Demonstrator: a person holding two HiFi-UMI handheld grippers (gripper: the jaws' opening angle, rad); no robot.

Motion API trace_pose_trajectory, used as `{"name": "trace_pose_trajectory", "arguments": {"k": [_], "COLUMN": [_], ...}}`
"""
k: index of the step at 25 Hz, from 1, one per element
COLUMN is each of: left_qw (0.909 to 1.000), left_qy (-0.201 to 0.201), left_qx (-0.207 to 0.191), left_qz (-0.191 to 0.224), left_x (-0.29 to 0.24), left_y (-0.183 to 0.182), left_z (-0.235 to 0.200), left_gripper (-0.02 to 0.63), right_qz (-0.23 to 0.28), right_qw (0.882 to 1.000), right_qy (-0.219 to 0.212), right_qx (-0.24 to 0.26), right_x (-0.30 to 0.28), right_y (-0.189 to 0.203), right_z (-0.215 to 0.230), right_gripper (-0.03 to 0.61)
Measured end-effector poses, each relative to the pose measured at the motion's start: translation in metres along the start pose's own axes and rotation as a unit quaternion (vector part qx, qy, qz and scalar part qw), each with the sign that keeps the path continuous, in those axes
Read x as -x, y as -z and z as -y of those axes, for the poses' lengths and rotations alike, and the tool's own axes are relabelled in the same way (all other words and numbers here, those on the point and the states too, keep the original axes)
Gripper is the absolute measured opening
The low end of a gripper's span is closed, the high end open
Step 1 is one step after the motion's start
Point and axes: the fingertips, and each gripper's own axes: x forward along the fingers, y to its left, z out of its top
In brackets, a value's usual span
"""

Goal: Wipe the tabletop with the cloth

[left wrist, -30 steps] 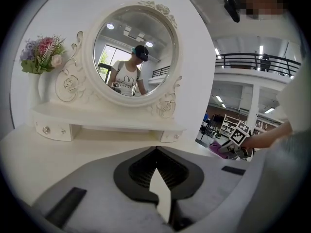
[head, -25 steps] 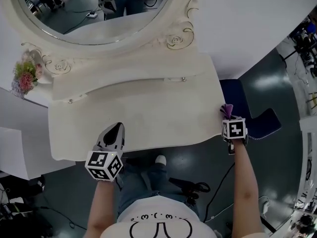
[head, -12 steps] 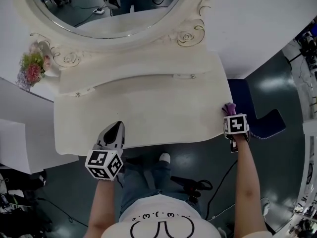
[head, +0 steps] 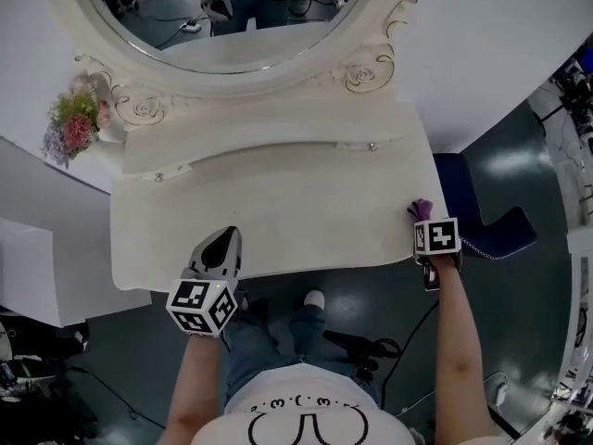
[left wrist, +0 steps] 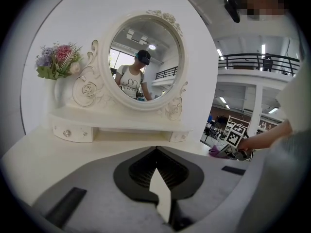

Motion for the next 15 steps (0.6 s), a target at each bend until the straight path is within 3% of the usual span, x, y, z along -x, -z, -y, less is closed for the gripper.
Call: {"name": "trace_pose_trajectory", "arguments": {"k": [15], "left_qw": [0.9999], "left_qy": [0.001], "left_qx": [0.002], "left_qz": [0.017], "left_x": [0.042], "left_y": [-0.024], "left_z": [-0.054], "left_gripper": [-0.003], "right_qz": [-0.007], "right_qw": [0.999], "right_qy": [-0.044], "right_qx": [-0.021], "right_x": [0.015], "right_y": [0.001], "right_z": [-0.095], "right_gripper": [0.067]}}
